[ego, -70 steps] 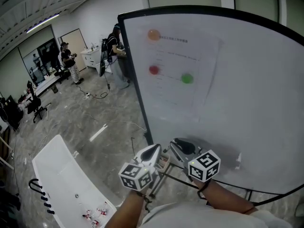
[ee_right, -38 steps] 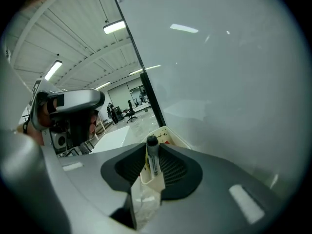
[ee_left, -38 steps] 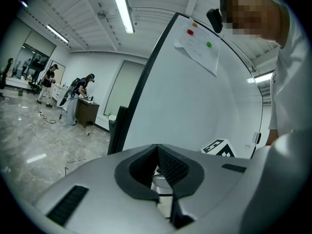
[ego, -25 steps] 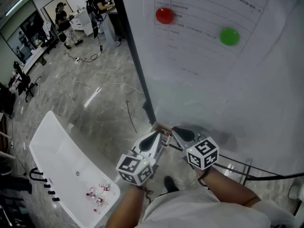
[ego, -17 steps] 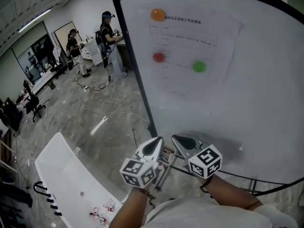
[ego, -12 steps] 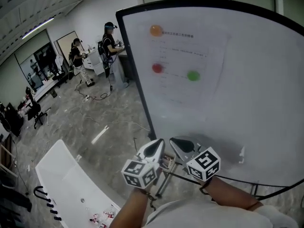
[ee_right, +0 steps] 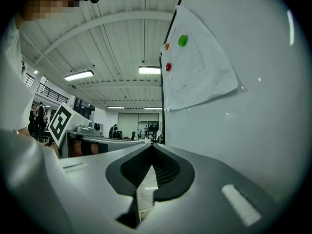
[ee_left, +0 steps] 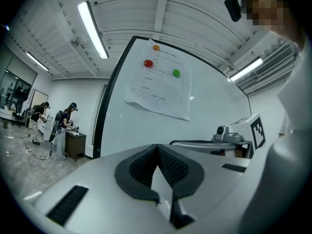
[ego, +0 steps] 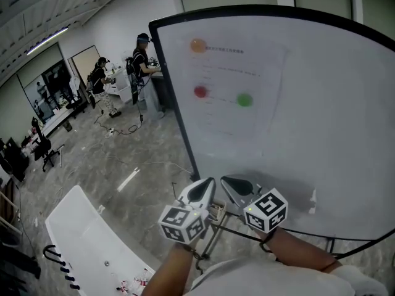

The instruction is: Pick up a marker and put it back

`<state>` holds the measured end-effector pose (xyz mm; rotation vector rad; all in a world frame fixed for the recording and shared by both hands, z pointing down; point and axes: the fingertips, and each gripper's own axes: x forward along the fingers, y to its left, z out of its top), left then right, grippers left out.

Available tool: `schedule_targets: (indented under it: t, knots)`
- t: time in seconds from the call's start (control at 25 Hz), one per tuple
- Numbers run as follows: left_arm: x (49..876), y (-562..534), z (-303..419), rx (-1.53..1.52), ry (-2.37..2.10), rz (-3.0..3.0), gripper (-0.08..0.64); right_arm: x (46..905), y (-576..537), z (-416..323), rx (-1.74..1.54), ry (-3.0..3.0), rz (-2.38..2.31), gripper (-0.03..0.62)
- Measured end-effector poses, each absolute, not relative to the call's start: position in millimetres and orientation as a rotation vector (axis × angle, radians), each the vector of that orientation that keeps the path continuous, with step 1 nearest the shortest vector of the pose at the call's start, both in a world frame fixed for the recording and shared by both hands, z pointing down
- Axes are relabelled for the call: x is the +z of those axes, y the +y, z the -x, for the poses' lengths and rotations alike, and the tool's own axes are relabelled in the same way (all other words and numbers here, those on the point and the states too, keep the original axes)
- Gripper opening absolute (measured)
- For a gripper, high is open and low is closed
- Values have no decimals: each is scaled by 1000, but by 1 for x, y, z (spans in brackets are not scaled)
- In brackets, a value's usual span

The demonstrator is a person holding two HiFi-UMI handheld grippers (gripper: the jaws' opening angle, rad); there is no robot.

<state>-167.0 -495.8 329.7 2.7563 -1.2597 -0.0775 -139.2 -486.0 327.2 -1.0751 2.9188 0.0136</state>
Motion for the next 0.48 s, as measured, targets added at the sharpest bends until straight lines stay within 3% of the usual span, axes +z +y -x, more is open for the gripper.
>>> schedule_targets:
  t: [0.48]
  knots:
    - [329,-500,172,-83,-1291,-2745,5,330,-491,138,12,2900,1117,2]
